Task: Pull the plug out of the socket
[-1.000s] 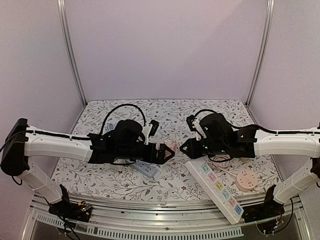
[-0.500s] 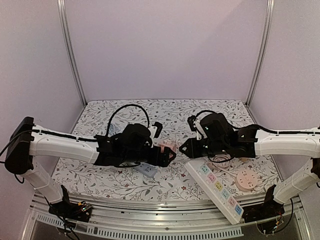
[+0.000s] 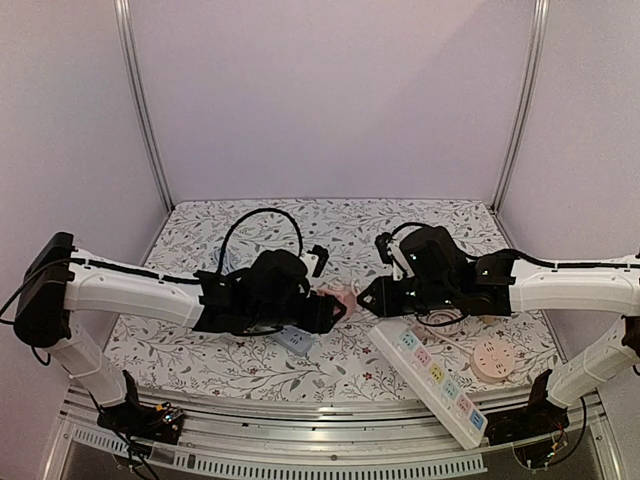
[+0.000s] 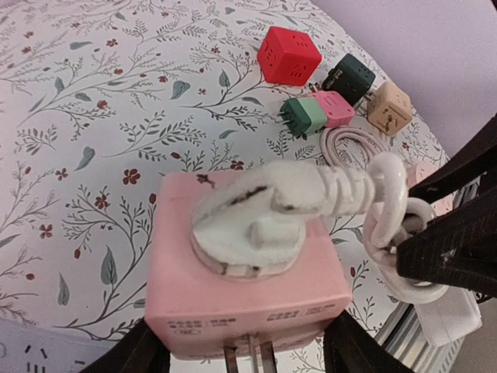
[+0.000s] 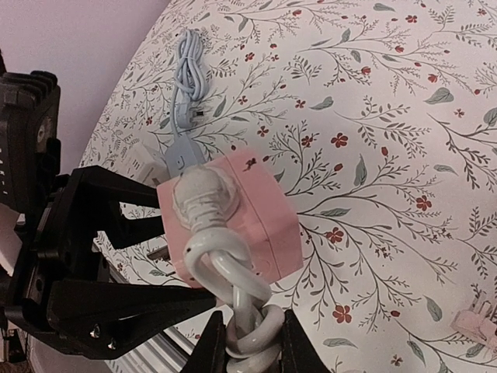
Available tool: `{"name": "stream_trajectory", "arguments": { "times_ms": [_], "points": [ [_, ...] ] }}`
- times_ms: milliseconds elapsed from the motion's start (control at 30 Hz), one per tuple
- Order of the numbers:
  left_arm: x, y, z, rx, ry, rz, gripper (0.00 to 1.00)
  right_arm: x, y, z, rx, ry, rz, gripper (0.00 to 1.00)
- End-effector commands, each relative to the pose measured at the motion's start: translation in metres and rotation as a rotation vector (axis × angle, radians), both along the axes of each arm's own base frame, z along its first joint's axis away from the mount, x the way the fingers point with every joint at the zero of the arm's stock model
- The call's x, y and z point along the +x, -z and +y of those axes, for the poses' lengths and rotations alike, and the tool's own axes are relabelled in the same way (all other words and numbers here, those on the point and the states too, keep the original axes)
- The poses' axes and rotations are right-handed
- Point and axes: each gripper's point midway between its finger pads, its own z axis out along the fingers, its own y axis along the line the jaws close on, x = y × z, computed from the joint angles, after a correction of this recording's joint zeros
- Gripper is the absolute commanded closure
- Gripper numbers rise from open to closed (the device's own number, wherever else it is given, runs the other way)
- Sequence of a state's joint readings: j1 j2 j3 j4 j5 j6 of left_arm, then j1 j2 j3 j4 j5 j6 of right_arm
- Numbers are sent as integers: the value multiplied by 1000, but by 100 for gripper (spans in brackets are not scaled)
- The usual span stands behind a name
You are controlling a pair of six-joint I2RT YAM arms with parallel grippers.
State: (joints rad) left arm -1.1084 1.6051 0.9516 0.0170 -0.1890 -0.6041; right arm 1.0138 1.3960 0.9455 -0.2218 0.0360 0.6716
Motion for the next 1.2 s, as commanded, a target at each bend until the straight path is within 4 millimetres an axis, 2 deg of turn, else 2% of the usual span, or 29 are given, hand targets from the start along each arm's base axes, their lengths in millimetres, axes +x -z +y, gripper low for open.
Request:
{"name": "stream_trajectory", "arguments": {
  "times_ms": [0, 100, 233, 467, 600, 733, 933, 1033, 1167],
  "points": [
    [-4, -2, -8, 26, 32, -32, 38, 0, -41, 14, 123, -7, -26, 100],
    [-3, -2, -8, 31, 28, -35, 30, 1, -41, 15, 131, -2, -23, 100],
    [-2, 2, -9, 37, 28, -31, 24, -5, -43, 20, 155, -35, 0, 100],
    [-1, 8, -8, 53, 20, -31, 24, -6, -47, 20, 177, -30, 7, 100],
    [-2, 12, -5, 62, 15, -27, 30, -4, -48, 17, 175, -13, 1, 100],
    [-4, 15, -2, 70, 26, -26, 45, -3, -43, 14, 166, 9, 8, 100],
    [-11, 5, 0, 74, 99, -76, 61, -4, -27, 11, 132, 27, 53, 99],
    [-20, 1, 1, 81, 167, -99, 68, -5, -18, 7, 108, 31, 69, 79],
    [-31, -4, 4, 98, 237, -130, 75, -8, -22, 7, 113, 13, 69, 49]
  ]
}}
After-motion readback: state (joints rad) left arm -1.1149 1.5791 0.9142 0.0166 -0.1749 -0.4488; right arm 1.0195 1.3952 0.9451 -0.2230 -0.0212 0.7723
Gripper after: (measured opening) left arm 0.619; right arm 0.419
